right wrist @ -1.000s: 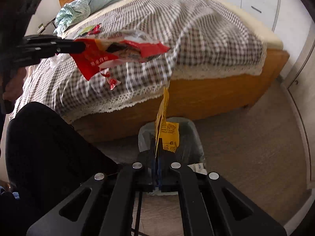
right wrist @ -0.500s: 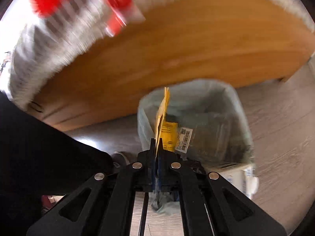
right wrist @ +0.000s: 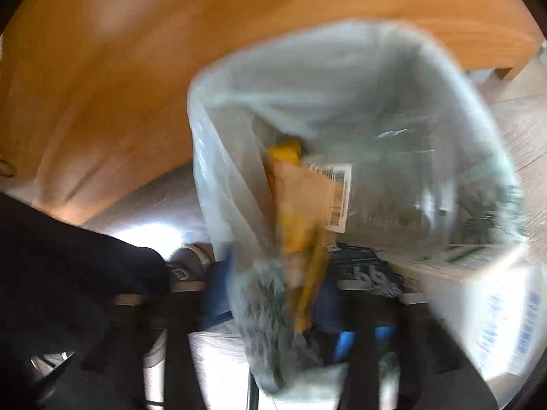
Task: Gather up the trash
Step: 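Open right tool dropping the yellow wrapper while left tool releases the red-and-white wrapper into the bin, then move both open tools back over the trash on the bed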
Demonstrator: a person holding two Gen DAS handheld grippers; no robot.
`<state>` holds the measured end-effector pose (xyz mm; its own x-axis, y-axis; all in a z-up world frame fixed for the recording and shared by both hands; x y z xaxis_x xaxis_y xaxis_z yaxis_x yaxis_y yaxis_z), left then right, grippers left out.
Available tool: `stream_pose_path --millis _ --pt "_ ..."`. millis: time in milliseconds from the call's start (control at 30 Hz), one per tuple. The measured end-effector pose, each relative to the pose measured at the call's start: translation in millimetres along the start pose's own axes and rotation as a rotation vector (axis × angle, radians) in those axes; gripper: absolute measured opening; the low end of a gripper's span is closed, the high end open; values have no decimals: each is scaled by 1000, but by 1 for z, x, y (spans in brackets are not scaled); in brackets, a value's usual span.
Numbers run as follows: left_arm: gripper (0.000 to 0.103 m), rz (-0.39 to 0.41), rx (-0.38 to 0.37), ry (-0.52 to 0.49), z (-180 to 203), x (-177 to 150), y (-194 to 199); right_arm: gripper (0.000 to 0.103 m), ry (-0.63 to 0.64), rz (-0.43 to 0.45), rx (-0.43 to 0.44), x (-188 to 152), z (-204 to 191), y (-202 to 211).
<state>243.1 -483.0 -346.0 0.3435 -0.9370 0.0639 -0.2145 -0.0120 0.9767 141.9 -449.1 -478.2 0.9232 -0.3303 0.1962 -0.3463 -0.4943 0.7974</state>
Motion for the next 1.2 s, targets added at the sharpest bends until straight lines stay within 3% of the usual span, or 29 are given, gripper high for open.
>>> stream_pose_path --millis 167,267,400,500,567,633,867,967,1067,1200 --pt "7 -132 18 42 9 16 -46 64 3 111 -15 -15 -2 67" --pt "8 -188 84 11 21 23 -73 64 -12 177 -1 -22 -2 99" --pt "8 -230 111 1 36 21 -97 64 -19 232 -5 -26 1 128" --pt "19 -260 190 -30 44 18 -116 64 -36 242 -1 -26 3 134" --pt "41 -269 257 -33 44 17 -122 64 -47 234 -6 -28 5 137" --pt "48 -271 222 -16 42 18 -120 64 -53 223 -8 -29 7 134" --pt "53 -222 133 -2 44 29 -96 64 -51 192 -39 -34 7 130" --pt "54 -193 92 21 39 30 -72 64 -43 186 -55 -32 4 135" --pt "64 -122 77 48 32 26 -45 64 -40 175 -89 -30 2 140" --pt "64 -80 9 86 26 22 -11 64 -29 178 -133 -21 -4 158"
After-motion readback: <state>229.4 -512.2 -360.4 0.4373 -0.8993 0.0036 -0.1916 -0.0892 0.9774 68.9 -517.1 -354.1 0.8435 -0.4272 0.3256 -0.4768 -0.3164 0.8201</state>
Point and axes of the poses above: each gripper's, at about its wrist camera, not at the fingertips, and y roughly against the way its jaws point, z to its right, x to its top, the point moved 2 cm from there along -y, roughly the way its jaws point, and after that the axes turned 14 degrees about x, right-handed, at the moved point
